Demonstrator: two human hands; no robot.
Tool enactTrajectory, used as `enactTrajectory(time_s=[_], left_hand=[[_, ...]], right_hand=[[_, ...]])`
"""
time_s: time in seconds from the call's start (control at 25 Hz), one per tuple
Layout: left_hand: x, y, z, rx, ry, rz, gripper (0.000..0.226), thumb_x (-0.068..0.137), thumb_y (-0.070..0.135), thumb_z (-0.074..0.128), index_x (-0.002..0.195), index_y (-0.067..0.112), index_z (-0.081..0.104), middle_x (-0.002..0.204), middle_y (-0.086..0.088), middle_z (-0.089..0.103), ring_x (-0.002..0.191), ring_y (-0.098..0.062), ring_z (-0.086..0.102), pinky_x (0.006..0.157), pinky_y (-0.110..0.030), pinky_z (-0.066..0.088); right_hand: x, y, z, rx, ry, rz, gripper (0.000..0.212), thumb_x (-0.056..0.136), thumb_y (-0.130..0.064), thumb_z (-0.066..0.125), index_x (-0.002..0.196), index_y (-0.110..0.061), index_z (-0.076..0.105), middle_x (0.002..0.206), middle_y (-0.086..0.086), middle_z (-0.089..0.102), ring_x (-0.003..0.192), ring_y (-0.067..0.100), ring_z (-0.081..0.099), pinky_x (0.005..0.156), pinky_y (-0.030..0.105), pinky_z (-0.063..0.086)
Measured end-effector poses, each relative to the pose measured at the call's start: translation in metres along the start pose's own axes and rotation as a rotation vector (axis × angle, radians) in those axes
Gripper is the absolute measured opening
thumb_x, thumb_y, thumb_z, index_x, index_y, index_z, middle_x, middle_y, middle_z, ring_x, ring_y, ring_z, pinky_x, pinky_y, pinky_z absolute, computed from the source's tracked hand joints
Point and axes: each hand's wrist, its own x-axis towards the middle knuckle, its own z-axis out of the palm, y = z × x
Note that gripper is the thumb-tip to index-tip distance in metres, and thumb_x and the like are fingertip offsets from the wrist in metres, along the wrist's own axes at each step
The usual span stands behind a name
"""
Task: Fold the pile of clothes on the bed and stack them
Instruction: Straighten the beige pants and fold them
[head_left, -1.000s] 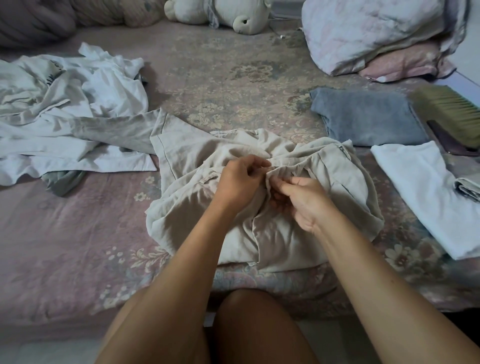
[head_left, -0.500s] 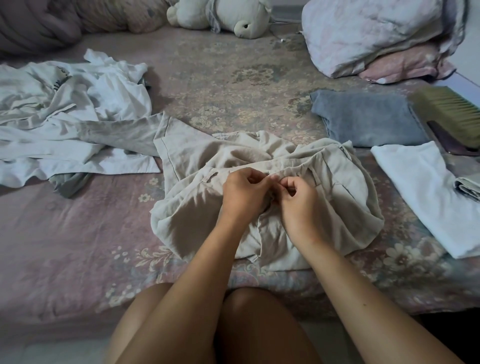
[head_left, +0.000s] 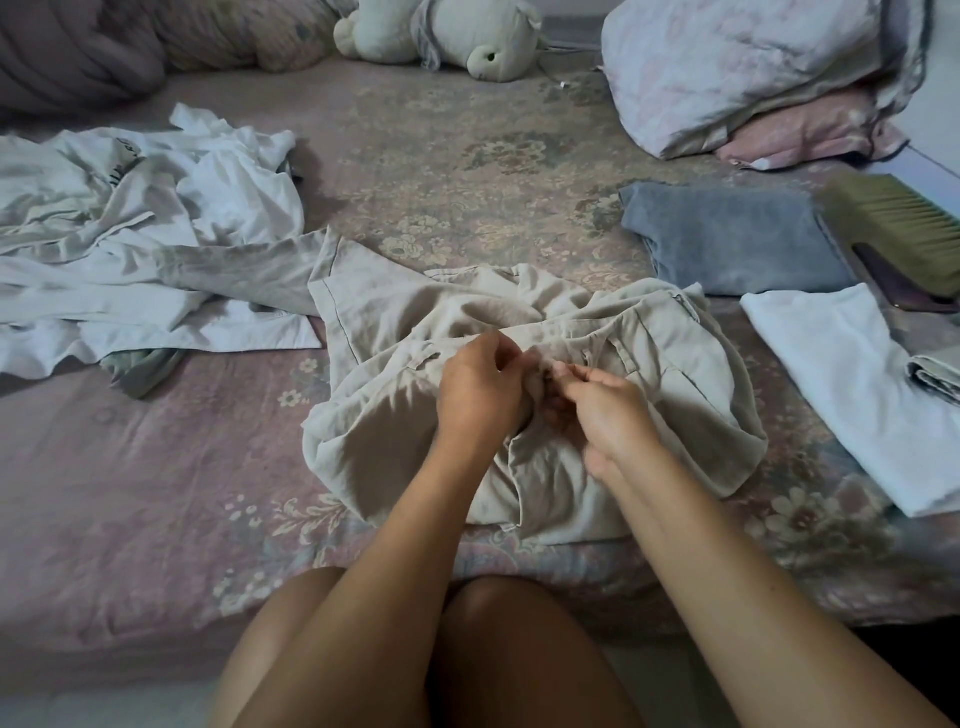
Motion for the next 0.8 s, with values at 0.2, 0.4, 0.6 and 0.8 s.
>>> enactTrajectory(time_s=[0.2,0.4,0.6,0.8], left_hand=[[0.009,-0.011,-0.017,0.462,0.180,0.191,0.030,0.091,0.029,0.056,0.117,0.015,0.065,0.120,-0.012,0.056,0.113,-0.033,0.050,0.092,-0.041,0.035],[0.036,-0.035,-0.050,0.565,0.090,-0.251,0.049,0.091,0.040,0.055,0.121,0.001,0.049,0.130,-0.021,0.050,0.122,-0.038,0.043,0.103,-0.046,0.032],[0.039,-0.048,-0.066,0.477,0.007,-0.265,0.058,0.081,0.046,0.068,0.110,-0.004,0.059,0.117,-0.028,0.057,0.110,-0.039,0.053,0.087,-0.037,0.043],[0.032,-0.043,-0.090,-0.032,0.011,-0.344,0.023,0.082,0.028,0.075,0.083,0.010,0.062,0.073,-0.007,0.060,0.058,-0.018,0.055,0.045,-0.022,0.036]], right_hand=[[0.016,-0.021,-0.029,-0.631,0.077,-0.386,0.014,0.090,-0.015,0.061,0.078,-0.011,0.066,0.077,0.005,0.066,0.062,0.014,0.052,0.059,0.027,0.046],[0.082,-0.055,-0.075,-1.358,0.288,-0.559,0.050,0.083,-0.046,0.064,0.115,-0.008,0.060,0.125,0.017,0.054,0.117,0.036,0.048,0.099,0.042,0.040],[0.103,-0.072,-0.082,-1.405,0.196,-0.434,0.051,0.081,-0.043,0.070,0.111,-0.004,0.058,0.114,0.018,0.061,0.106,0.033,0.057,0.081,0.035,0.043],[0.093,-0.097,-0.099,-1.088,0.024,-0.422,0.029,0.081,-0.029,0.074,0.090,-0.003,0.064,0.085,0.009,0.064,0.081,0.023,0.056,0.066,0.030,0.036]])
